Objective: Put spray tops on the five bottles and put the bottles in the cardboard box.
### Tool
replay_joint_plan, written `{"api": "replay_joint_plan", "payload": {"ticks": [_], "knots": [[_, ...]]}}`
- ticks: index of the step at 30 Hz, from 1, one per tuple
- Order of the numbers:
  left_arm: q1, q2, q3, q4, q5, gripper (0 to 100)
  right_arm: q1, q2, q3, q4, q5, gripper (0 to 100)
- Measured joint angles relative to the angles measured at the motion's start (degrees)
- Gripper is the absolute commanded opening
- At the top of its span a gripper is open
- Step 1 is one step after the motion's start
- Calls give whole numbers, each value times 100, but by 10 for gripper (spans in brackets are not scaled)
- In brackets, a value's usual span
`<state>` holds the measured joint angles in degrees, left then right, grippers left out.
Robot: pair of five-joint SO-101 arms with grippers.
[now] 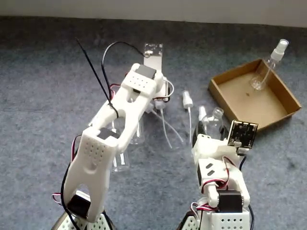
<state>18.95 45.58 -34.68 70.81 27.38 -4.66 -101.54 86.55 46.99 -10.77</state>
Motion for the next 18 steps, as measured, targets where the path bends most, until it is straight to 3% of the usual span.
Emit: {"api": "replay_joint_plan", "payload": {"ticks": [9,14,18], "knots": [[9,123,-62,0,18,168,0,0,0,0,0,142],[9,123,-62,-9,18,14,0,0,0,0,0,142],[220,123,-62,-9,18,37,0,0,0,0,0,142]]}}
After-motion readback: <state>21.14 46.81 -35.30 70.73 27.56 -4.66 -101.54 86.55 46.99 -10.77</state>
